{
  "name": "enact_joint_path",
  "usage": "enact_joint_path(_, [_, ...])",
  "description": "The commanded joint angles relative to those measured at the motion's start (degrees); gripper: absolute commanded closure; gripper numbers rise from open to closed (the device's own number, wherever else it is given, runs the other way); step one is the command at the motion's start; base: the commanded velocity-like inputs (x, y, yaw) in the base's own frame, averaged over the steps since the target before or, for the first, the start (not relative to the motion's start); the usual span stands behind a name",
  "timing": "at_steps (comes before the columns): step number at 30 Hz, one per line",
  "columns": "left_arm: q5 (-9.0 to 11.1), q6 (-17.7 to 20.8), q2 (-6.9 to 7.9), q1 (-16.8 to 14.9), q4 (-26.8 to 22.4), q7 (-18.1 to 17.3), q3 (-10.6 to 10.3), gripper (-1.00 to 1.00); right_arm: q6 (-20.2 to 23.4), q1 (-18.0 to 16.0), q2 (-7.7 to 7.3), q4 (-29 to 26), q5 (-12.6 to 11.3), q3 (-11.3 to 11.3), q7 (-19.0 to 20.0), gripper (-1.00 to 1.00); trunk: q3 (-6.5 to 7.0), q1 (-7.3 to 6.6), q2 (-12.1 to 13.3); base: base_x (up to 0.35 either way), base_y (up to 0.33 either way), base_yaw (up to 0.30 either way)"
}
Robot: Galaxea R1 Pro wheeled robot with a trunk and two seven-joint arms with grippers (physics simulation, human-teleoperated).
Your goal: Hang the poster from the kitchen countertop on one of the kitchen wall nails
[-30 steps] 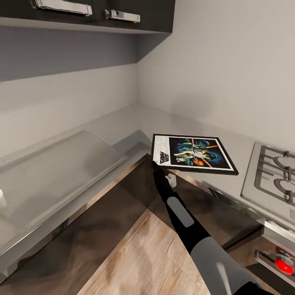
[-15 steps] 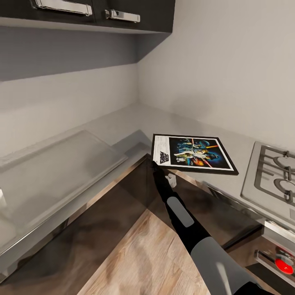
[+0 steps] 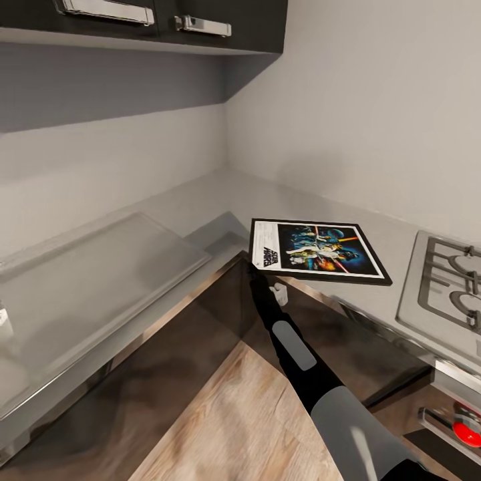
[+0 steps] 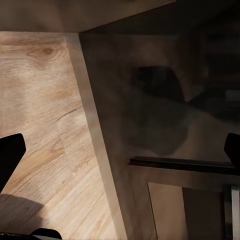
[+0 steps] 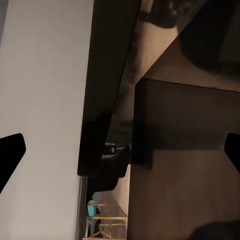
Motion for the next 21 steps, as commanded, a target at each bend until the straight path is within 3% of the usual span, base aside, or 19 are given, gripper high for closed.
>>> enact_joint_path(1, [0.2,0.5,0.00,0.0,-0.1,-0.1,0.0,-1.00,-0.4,-0.1,0.00,0.1,-0.6,0.2,0.3,-1.00,-0.04,0.00,0.0,0.000,0.012,0.000])
enact_joint_path(21, [0.2,0.5,0.00,0.0,-0.1,-0.1,0.0,-1.00,-0.4,-0.1,0.00,0.1,-0.6,0.2,0.3,-1.00,-0.04,0.00,0.0,0.042,0.002,0.000])
